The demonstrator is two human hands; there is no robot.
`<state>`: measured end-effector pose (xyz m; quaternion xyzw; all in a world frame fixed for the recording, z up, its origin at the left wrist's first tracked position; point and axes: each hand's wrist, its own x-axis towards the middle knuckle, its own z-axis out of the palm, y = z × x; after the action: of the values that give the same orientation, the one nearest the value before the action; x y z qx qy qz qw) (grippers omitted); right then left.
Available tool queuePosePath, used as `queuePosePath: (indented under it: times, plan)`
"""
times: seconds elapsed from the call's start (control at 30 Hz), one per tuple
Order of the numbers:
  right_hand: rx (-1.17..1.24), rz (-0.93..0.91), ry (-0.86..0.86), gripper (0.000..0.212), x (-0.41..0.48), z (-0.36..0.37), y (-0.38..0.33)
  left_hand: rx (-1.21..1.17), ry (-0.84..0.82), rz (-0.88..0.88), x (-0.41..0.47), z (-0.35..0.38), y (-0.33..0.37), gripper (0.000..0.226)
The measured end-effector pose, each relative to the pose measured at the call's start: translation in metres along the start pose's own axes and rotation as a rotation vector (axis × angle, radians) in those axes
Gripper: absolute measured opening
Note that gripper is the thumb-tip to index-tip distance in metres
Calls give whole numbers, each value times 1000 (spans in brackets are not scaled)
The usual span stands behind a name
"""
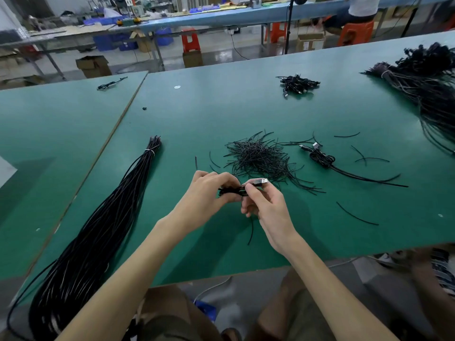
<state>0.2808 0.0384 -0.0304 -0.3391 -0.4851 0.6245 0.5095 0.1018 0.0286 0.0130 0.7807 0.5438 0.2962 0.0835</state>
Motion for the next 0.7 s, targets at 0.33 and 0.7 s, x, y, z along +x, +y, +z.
queuePosePath:
  times: [0.33,0.7]
  plan:
    - [28,-3,28,18,-1,2,-3,-159,91,-129,-6,5,-2,37]
    - [154,32,64,49,1,2,-5,-11,-26,-154,29,-20,7,11]
